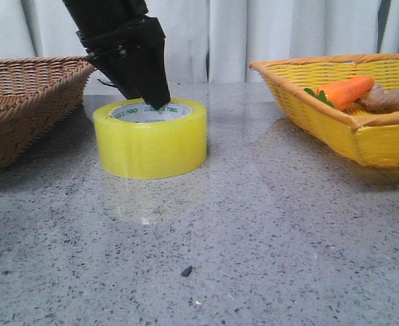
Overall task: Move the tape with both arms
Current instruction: 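Lower the left gripper into the tape roll's hole and grip its rim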
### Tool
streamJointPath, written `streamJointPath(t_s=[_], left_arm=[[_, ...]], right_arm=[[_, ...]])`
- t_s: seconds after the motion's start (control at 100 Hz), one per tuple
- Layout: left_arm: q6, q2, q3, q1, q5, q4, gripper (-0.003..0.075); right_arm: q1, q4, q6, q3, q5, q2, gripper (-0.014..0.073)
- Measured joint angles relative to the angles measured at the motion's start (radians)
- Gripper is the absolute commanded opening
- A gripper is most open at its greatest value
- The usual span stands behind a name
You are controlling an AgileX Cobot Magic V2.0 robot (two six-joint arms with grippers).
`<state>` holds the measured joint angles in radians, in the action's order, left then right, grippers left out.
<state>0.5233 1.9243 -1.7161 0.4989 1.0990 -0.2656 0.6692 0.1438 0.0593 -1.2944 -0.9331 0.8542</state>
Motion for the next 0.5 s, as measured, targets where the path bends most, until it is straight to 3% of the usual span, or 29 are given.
streamJointPath(t_s=[0.11,0.5], left_arm=[[0.0,0.002,-0.002,0.0,-0.012,0.018,0.0629],[0.024,0.002,-0.002,-0.004,-0.023,0.023,0.0618]], right_arm=[[0.0,-0.002,0.0,0.0,0.0,0.0,-0.0053],[0.0,-0.003,0.0,0.0,0.0,0.0,-0.0053]])
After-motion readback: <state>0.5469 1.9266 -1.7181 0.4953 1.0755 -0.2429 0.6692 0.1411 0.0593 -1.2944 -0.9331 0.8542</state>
